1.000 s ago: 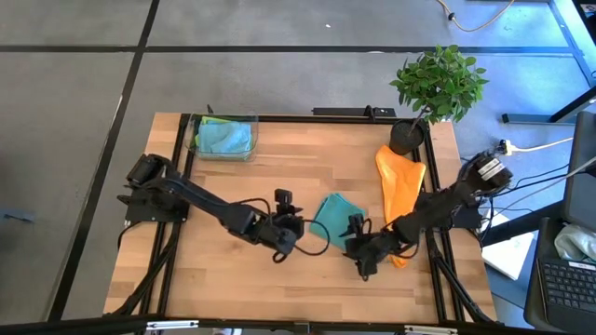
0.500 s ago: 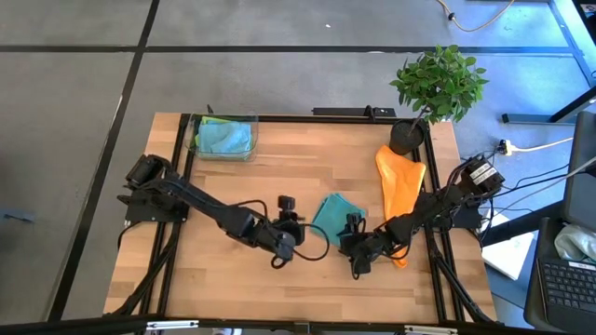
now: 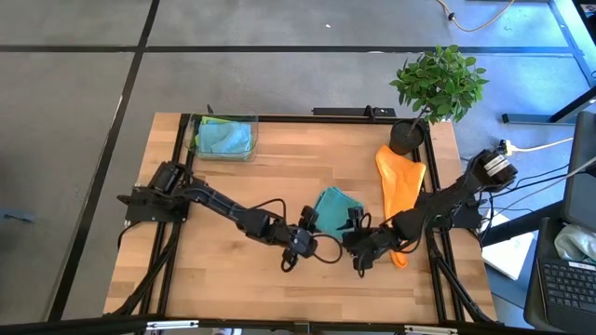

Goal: Fold microfiber towels
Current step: Stack the blue microfiber cloth on top of the light blue microfiber cloth in the transparent bin

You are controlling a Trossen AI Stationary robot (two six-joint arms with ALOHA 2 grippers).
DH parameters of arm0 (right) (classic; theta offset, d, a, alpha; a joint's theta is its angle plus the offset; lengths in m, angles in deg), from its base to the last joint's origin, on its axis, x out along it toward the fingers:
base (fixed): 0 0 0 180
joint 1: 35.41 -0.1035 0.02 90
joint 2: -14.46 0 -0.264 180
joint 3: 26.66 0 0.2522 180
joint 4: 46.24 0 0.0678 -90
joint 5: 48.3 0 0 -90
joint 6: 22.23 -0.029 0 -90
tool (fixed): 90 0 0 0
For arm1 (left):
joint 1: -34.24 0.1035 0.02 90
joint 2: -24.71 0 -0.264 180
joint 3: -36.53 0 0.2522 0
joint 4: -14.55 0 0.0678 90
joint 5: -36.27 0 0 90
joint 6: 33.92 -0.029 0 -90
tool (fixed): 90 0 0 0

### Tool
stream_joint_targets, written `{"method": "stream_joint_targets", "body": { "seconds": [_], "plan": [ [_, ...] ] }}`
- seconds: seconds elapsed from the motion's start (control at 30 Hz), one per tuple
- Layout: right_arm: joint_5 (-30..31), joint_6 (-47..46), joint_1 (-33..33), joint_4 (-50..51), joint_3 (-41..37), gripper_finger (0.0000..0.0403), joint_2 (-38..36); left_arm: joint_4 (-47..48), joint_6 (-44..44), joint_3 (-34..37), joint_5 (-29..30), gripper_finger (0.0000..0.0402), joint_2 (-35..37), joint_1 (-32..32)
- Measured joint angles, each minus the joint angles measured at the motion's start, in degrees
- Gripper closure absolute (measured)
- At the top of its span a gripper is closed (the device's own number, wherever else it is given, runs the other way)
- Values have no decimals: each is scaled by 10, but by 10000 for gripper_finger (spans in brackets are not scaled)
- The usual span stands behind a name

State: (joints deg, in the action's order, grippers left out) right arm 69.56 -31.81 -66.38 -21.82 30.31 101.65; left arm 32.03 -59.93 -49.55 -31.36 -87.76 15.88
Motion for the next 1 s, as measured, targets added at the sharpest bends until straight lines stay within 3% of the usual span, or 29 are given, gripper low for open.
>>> {"method": "stream_joint_targets", "body": {
  "seconds": [0.17, 0.27, 0.5, 0.73, 1.0],
  "plan": [
    [10, -19, -17, 19, 1, 192, -24, -31, -14, -1, 13, 210, -5, 22],
    [29, -21, -31, 36, 1, 192, -34, -29, -12, -1, -28, 198, -23, 39],
    [106, -45, -59, 84, 1, 192, -40, -22, -6, -1, -52, 196, -55, 56],
    [103, -97, -62, 81, -8, 192, -39, -13, -18, 0, -22, 197, -63, 65],
    [102, -109, -65, 68, -14, 192, -39, -34, -14, -2, -35, 198, -80, 82]
  ]
}}
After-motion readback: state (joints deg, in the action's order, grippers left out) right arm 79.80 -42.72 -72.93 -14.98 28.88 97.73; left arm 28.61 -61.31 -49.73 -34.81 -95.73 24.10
